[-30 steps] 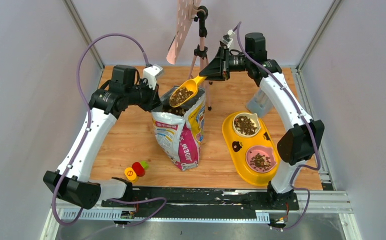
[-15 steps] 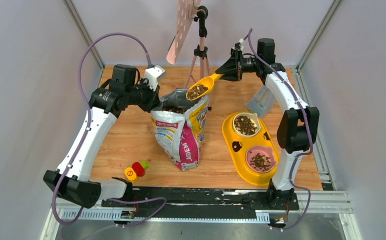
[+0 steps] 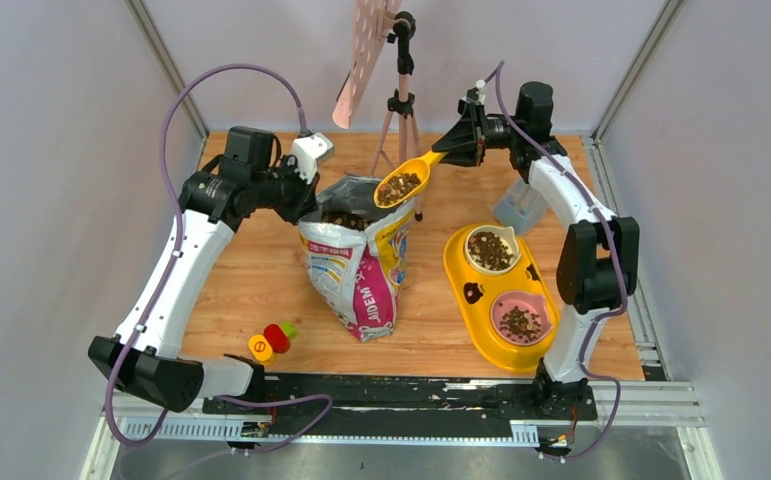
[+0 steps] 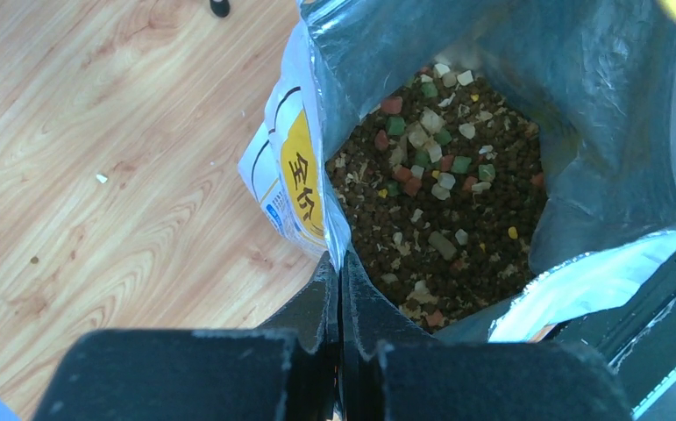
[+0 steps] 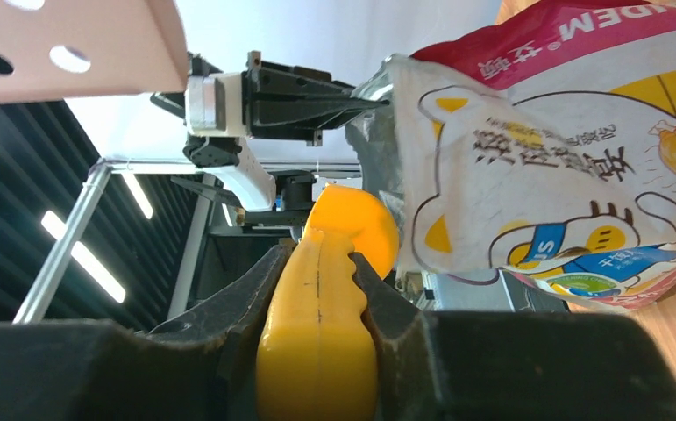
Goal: Serve the pet food
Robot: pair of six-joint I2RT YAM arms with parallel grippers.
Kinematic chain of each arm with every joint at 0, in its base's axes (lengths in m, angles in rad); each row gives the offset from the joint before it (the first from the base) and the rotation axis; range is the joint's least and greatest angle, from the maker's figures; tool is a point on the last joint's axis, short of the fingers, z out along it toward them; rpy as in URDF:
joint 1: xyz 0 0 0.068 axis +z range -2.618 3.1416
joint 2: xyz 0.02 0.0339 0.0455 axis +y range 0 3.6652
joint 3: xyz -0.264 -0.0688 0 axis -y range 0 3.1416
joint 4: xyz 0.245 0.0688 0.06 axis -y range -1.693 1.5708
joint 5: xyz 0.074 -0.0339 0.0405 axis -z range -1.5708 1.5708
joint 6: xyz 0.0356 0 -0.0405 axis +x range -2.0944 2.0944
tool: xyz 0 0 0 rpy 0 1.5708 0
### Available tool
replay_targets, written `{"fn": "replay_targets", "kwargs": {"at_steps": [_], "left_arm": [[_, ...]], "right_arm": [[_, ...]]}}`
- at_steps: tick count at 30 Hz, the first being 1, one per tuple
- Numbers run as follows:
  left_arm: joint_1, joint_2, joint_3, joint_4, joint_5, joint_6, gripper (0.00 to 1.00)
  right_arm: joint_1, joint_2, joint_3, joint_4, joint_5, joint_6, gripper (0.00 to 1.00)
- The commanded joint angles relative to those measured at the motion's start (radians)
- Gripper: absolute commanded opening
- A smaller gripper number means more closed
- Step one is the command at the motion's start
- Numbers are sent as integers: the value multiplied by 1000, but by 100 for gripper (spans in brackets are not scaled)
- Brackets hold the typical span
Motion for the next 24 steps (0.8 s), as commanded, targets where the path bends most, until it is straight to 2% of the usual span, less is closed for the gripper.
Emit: {"fn": "replay_targets", "kwargs": {"at_steps": [1, 12, 19, 24], "left_arm": [[12, -71, 24, 125, -15, 47, 0], [12, -107, -5, 157, -4, 47, 0], [12, -119, -8, 194, 5, 24, 0], [12, -136, -23, 209, 22, 27, 0]], "right_arm": [[-19, -135, -24, 62, -41, -13, 0], [-131, -321, -215, 13, -88, -86, 0], [-310, -442, -379, 3, -189, -162, 0], [-418, -505, -462, -120, -283, -312, 0]]}}
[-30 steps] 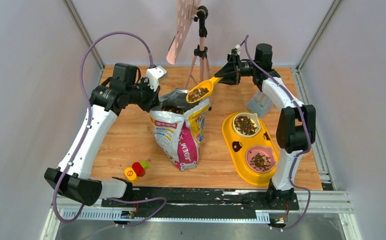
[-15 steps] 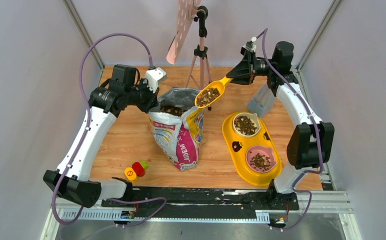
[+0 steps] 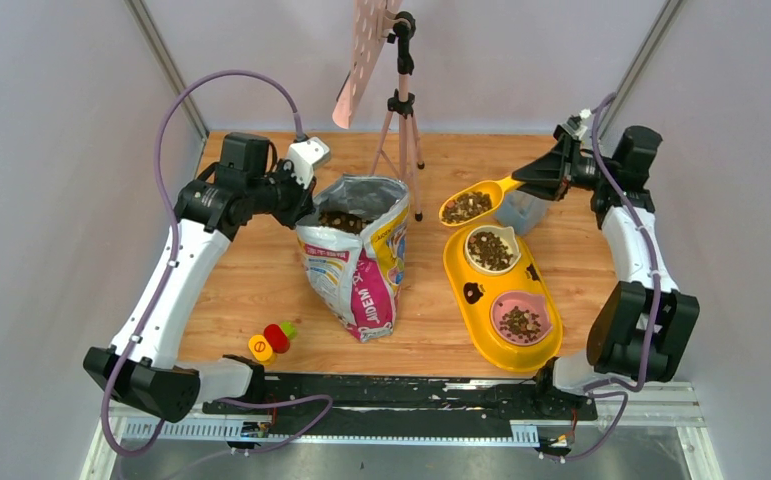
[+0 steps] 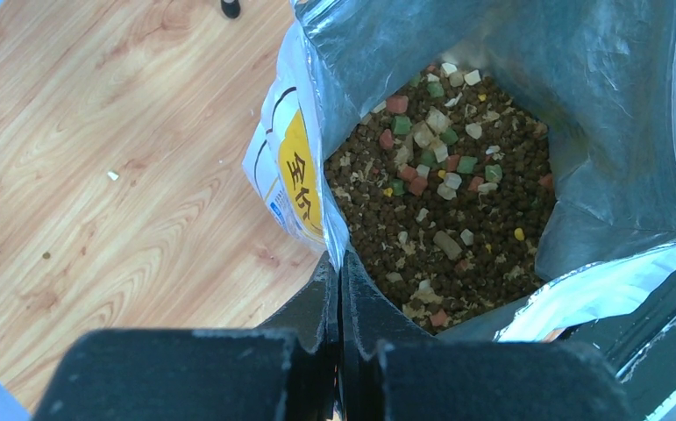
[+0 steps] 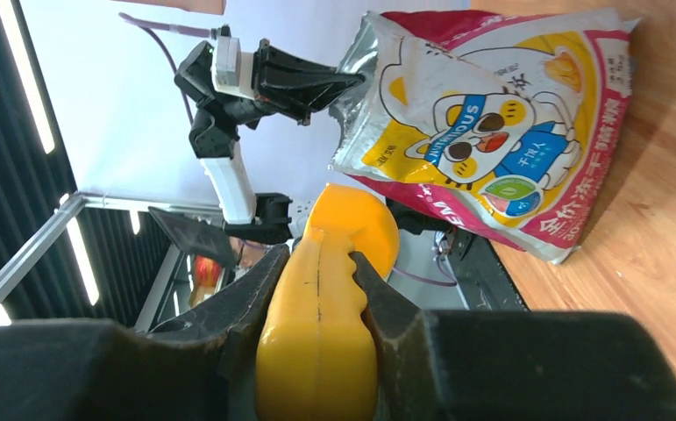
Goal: Serve the pet food
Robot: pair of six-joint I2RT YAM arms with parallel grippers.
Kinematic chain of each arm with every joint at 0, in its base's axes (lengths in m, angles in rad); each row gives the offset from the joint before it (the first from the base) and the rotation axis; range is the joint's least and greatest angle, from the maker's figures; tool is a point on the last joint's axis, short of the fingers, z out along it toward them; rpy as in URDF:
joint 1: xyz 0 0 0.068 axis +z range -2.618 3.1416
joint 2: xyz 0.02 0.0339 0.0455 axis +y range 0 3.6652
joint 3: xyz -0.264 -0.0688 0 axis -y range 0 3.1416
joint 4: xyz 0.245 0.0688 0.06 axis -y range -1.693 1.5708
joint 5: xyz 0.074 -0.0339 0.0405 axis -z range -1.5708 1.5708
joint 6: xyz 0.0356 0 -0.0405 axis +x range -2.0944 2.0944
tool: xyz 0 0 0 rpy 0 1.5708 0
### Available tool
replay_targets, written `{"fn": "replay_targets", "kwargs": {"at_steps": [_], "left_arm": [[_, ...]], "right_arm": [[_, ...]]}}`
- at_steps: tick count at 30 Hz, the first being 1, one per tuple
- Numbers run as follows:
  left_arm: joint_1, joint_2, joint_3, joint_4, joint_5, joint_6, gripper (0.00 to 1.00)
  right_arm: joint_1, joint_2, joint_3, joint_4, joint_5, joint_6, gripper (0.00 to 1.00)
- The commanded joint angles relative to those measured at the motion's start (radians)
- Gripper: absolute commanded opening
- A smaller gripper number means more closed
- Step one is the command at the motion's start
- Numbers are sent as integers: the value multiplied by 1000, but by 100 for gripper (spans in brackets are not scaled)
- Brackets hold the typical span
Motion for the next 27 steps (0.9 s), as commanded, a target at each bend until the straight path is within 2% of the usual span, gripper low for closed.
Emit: {"fn": "replay_targets", "kwargs": {"at_steps": [1, 4, 10, 18, 27], "left_arm": [[8, -93, 25, 184, 41, 18, 0], [8, -97, 16, 197, 54, 11, 0], [8, -107, -15, 225, 78, -24, 0], [8, -125, -43, 238, 78, -34, 0], [8, -132, -52, 247, 79, -43, 0]], "right_arm": [[-81, -79, -46, -145, -198, -193, 0], [-149, -88, -71, -264, -246, -316, 0], [-274, -101, -142, -275, -270, -351, 0], [-291, -86, -138, -277, -274, -351, 0], [-342, -75, -115, -295, -180, -405, 0]]}}
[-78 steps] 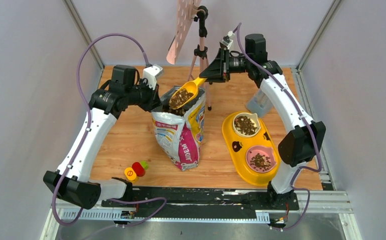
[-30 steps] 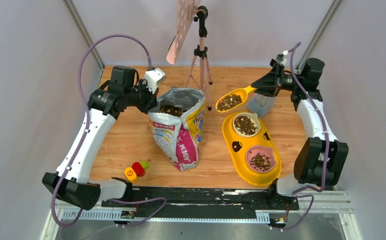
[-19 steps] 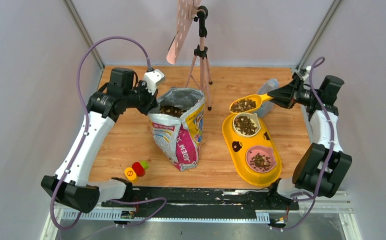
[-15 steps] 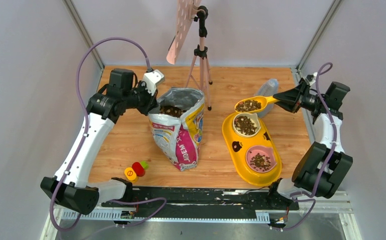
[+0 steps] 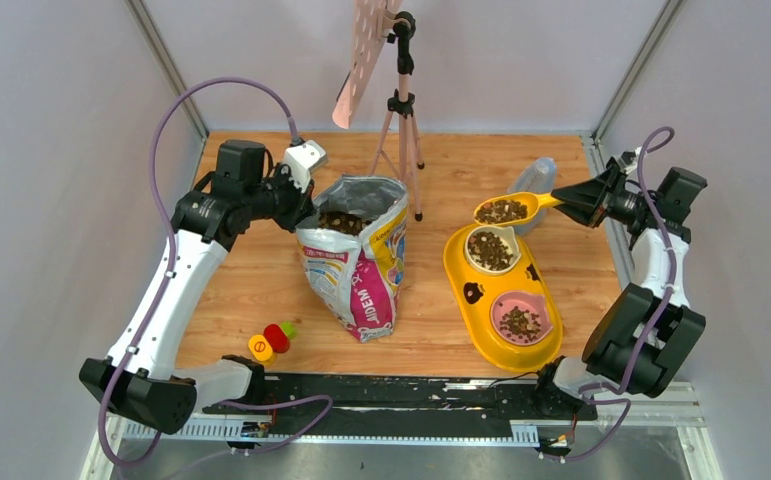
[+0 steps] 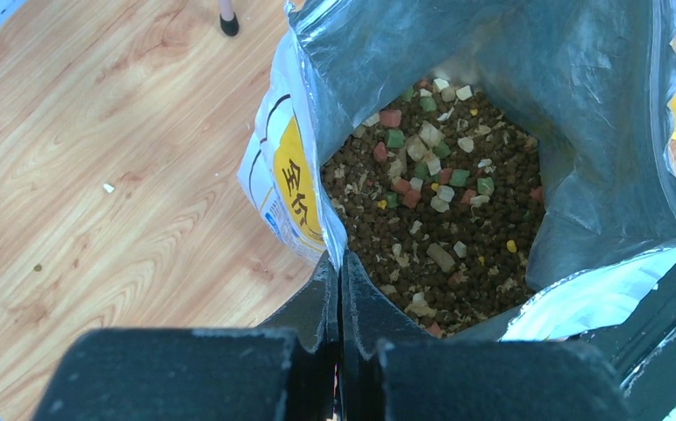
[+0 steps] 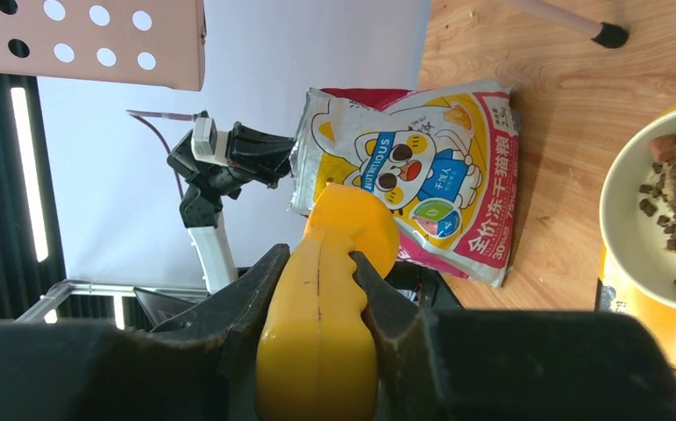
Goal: Serve the pet food
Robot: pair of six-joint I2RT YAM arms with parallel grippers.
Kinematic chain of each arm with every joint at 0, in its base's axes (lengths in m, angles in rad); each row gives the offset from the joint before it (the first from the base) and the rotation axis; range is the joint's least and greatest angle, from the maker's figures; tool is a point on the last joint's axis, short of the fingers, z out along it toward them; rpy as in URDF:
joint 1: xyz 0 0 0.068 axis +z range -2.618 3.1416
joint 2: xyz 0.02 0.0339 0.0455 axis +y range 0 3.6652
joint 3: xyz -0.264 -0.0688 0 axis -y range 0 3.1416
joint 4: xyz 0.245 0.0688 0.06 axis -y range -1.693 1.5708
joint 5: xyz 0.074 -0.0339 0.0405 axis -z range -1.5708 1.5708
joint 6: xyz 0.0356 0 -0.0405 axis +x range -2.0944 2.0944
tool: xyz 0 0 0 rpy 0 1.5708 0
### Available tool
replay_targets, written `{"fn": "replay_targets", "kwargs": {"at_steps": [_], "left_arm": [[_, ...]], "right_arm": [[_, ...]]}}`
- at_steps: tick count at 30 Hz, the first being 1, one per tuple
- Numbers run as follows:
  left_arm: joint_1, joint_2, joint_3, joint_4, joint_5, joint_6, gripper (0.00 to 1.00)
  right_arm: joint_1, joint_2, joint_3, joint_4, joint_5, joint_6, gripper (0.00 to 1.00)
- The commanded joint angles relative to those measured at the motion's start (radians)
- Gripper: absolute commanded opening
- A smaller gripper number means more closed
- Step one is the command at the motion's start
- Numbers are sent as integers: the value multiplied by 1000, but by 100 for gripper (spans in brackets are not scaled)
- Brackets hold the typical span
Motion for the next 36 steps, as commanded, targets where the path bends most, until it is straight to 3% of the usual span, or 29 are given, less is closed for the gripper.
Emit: {"fn": "replay_targets", "kwargs": {"at_steps": [1, 19, 36], "left_arm": [[5, -75, 25, 171, 51, -14, 0], [5, -75, 20, 165, 55, -21, 0], [5, -79, -1, 173, 49, -34, 0]], "right_arm": [[-33, -9, 39, -14, -164, -72, 0], [-134, 39, 64, -346, 3, -442, 0], [-147, 77, 40, -386, 236, -588, 0]]}}
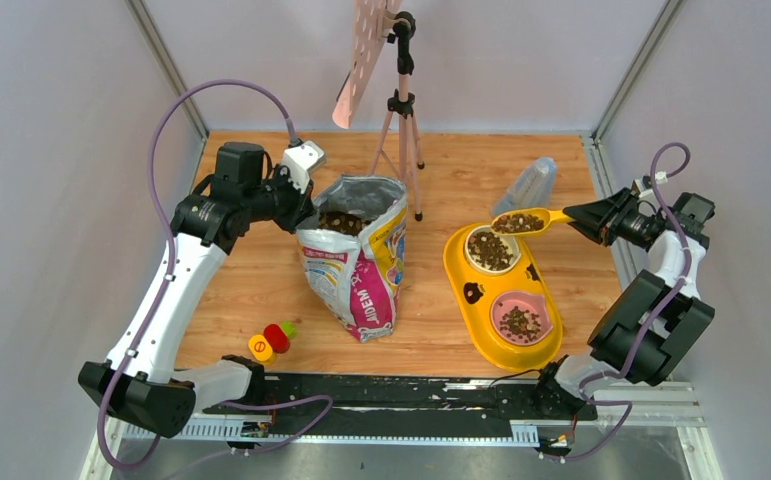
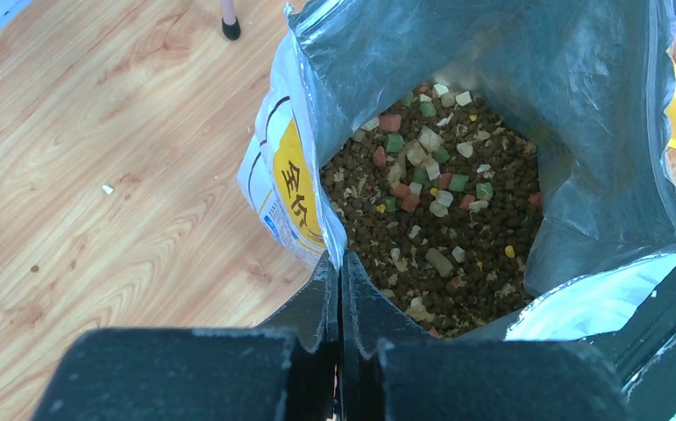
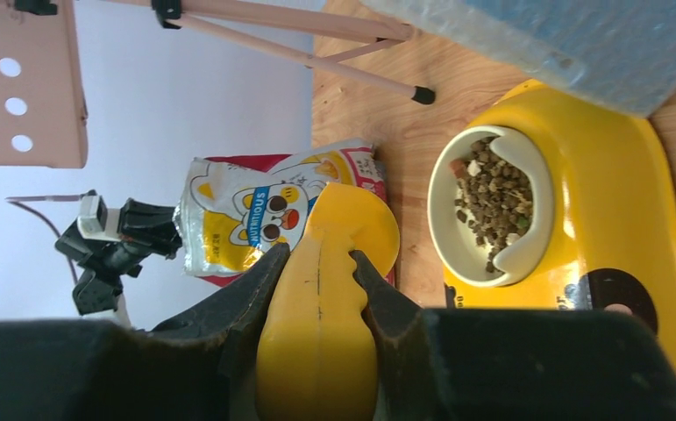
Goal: Serve the pet food
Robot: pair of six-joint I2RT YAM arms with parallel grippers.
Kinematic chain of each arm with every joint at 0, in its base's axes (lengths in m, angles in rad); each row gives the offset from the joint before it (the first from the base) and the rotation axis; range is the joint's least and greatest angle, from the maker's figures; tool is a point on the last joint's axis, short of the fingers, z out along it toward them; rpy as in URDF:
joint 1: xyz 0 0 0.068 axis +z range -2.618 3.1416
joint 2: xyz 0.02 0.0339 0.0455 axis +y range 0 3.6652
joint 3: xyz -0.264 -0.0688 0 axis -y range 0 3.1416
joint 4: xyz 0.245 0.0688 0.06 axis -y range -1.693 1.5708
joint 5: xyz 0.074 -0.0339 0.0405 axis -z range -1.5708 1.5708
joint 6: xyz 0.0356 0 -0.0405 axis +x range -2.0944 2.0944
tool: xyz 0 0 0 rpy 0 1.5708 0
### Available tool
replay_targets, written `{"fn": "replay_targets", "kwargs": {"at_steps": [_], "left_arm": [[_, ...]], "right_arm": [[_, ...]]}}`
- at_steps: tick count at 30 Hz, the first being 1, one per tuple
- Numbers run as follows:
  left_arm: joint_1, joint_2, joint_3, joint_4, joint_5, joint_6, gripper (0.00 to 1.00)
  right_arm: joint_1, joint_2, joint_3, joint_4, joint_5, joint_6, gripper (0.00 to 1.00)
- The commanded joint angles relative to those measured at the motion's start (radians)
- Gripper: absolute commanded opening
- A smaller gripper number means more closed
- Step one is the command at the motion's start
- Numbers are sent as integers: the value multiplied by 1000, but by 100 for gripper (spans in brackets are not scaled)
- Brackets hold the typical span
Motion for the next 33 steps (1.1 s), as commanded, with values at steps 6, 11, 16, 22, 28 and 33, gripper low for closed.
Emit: {"fn": "replay_targets", "kwargs": {"at_steps": [6, 11, 16, 22, 28, 33], "left_arm": [[4, -58, 30, 143, 48, -21, 0], [4, -63, 29, 133, 44, -18, 0], [4, -67, 24, 135, 36, -17, 0], [3, -73, 7, 146, 33, -23, 0], [4, -77, -5, 155, 27, -22, 0], [4, -84, -17, 168, 25, -25, 0]], "right_arm": [[-6, 50, -2, 6, 78, -108, 0], [-4, 61, -6, 7, 157, -144, 0], [18, 57, 0, 2, 251, -186, 0], [87, 43, 21, -41, 353, -258, 0], [175, -10, 38, -66, 497, -322, 0], [240, -63, 68, -96, 628, -374, 0]]}}
